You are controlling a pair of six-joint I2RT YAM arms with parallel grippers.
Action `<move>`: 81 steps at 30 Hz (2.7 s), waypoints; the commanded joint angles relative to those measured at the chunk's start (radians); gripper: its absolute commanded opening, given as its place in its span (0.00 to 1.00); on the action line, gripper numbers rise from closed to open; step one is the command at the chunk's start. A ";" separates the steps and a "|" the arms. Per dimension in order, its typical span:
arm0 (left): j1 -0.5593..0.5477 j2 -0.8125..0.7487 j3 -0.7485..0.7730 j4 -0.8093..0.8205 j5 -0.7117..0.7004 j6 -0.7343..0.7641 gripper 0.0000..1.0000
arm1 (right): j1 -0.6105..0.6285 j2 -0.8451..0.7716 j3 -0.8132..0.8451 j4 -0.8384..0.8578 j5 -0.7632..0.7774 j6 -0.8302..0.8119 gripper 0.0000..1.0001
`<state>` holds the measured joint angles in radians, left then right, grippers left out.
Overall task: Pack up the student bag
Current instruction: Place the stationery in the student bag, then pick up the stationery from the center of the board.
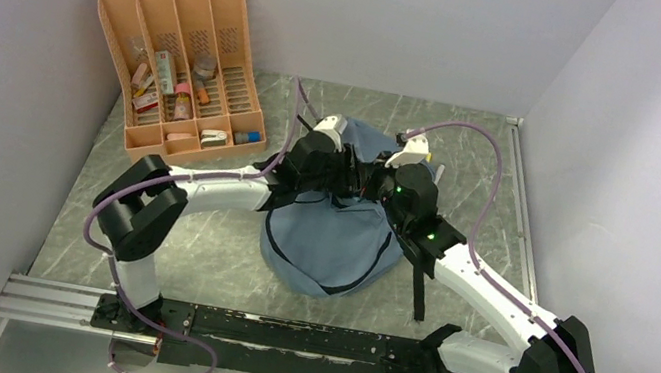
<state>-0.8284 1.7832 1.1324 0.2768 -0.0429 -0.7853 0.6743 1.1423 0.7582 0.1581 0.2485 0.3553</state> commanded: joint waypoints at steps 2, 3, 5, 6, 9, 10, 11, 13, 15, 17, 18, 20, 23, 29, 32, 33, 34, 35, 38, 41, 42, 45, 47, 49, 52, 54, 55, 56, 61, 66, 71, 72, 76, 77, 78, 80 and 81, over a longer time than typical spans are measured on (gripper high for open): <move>0.007 -0.099 -0.052 -0.035 -0.021 0.036 0.48 | 0.014 -0.013 0.015 0.101 -0.030 0.015 0.00; 0.006 -0.116 -0.064 -0.048 -0.023 0.040 0.46 | 0.014 -0.012 0.016 0.101 -0.025 0.011 0.00; 0.006 -0.153 -0.093 -0.067 -0.030 0.053 0.44 | 0.014 -0.007 0.018 0.101 -0.014 0.003 0.00; 0.006 -0.172 -0.109 -0.075 -0.033 0.061 0.43 | 0.014 -0.003 0.019 0.101 -0.011 -0.001 0.00; 0.006 -0.231 -0.160 -0.108 -0.075 0.076 0.43 | 0.014 0.018 0.028 0.111 -0.023 -0.008 0.00; 0.007 -0.244 -0.175 -0.120 -0.092 0.080 0.43 | 0.014 0.029 0.033 0.118 -0.031 -0.010 0.00; 0.008 -0.256 -0.190 -0.131 -0.105 0.086 0.42 | 0.014 0.043 0.040 0.123 -0.041 -0.017 0.00; 0.008 -0.276 -0.217 -0.151 -0.126 0.094 0.41 | 0.014 0.083 0.059 0.131 -0.073 -0.030 0.00; 0.008 -0.301 -0.252 -0.161 -0.137 0.102 0.39 | 0.014 0.123 0.083 0.139 -0.103 -0.041 0.00; 0.008 -0.334 -0.291 -0.159 -0.142 0.105 0.38 | 0.015 0.163 0.103 0.153 -0.127 -0.046 0.00; 0.008 -0.352 -0.309 -0.157 -0.144 0.109 0.38 | 0.016 0.186 0.114 0.158 -0.140 -0.048 0.00; 0.008 -0.387 -0.346 -0.161 -0.155 0.113 0.36 | 0.020 0.229 0.141 0.171 -0.162 -0.053 0.00; 0.008 -0.431 -0.403 -0.169 -0.175 0.110 0.35 | 0.028 0.294 0.185 0.187 -0.197 -0.056 0.00; 0.008 -0.497 -0.515 -0.154 -0.144 0.077 0.32 | 0.080 0.409 0.285 0.207 -0.243 -0.053 0.00; 0.008 -0.518 -0.553 -0.146 -0.126 0.061 0.31 | 0.109 0.449 0.324 0.208 -0.245 -0.054 0.00; 0.007 -0.522 -0.561 -0.146 -0.126 0.059 0.31 | 0.118 0.459 0.332 0.210 -0.245 -0.055 0.00; 0.007 -0.530 -0.566 -0.147 -0.127 0.058 0.31 | 0.125 0.465 0.338 0.212 -0.244 -0.054 0.00; 0.006 -0.534 -0.570 -0.148 -0.129 0.059 0.31 | 0.133 0.472 0.342 0.216 -0.265 -0.057 0.00; 0.006 -0.539 -0.571 -0.147 -0.132 0.065 0.31 | 0.151 0.477 0.341 0.241 -0.290 -0.070 0.00; 0.007 -0.532 -0.567 -0.139 -0.120 0.070 0.31 | 0.161 0.472 0.334 0.259 -0.317 -0.080 0.00; 0.006 -0.528 -0.563 -0.137 -0.115 0.072 0.30 | 0.163 0.467 0.327 0.264 -0.320 -0.083 0.00; 0.007 -0.529 -0.550 -0.146 -0.115 0.073 0.30 | 0.162 0.447 0.300 0.272 -0.285 -0.090 0.00; 0.006 -0.544 -0.534 -0.169 -0.128 0.075 0.30 | 0.163 0.432 0.288 0.253 -0.232 -0.102 0.00; 0.006 -0.569 -0.511 -0.207 -0.153 0.079 0.31 | 0.161 0.418 0.285 0.215 -0.175 -0.105 0.00; 0.006 -0.614 -0.475 -0.263 -0.207 0.083 0.31 | 0.162 0.395 0.278 0.163 -0.098 -0.119 0.00; 0.008 -0.644 -0.448 -0.308 -0.245 0.098 0.32 | 0.162 0.375 0.260 0.142 -0.064 -0.125 0.00; 0.008 -0.655 -0.431 -0.329 -0.263 0.114 0.33 | 0.162 0.366 0.251 0.133 -0.052 -0.125 0.00; 0.008 -0.666 -0.413 -0.350 -0.283 0.143 0.35 | 0.161 0.355 0.243 0.126 -0.047 -0.125 0.00; 0.022 -0.718 -0.345 -0.363 -0.372 0.370 0.56 | 0.152 0.318 0.220 0.107 -0.074 -0.104 0.00; 0.068 -0.714 -0.298 -0.312 -0.297 0.664 0.59 | 0.128 0.312 0.215 0.100 -0.128 -0.082 0.00; 0.133 -0.649 -0.277 -0.290 -0.137 0.898 0.58 | 0.095 0.308 0.218 0.096 -0.168 -0.087 0.00; 0.154 -0.648 -0.296 -0.251 -0.068 0.927 0.58 | 0.089 0.306 0.217 0.100 -0.186 -0.094 0.00; 0.231 -0.647 -0.379 -0.076 0.116 1.005 0.60 | 0.071 0.298 0.202 0.127 -0.263 -0.199 0.00; 0.245 -0.645 -0.400 -0.029 0.158 1.026 0.60 | 0.070 0.300 0.198 0.131 -0.279 -0.245 0.00; 0.259 -0.642 -0.419 0.014 0.202 1.044 0.60 | 0.070 0.301 0.198 0.132 -0.286 -0.288 0.00; 0.280 -0.634 -0.451 0.094 0.297 1.072 0.60 | 0.070 0.304 0.196 0.134 -0.285 -0.373 0.00; 0.286 -0.628 -0.454 0.106 0.335 1.086 0.59 | 0.070 0.303 0.192 0.144 -0.284 -0.410 0.01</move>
<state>-0.5728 1.1408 0.7128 0.1795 0.0402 0.1791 0.7456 1.4761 0.9627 0.2379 0.0086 0.1261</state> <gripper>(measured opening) 0.599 0.044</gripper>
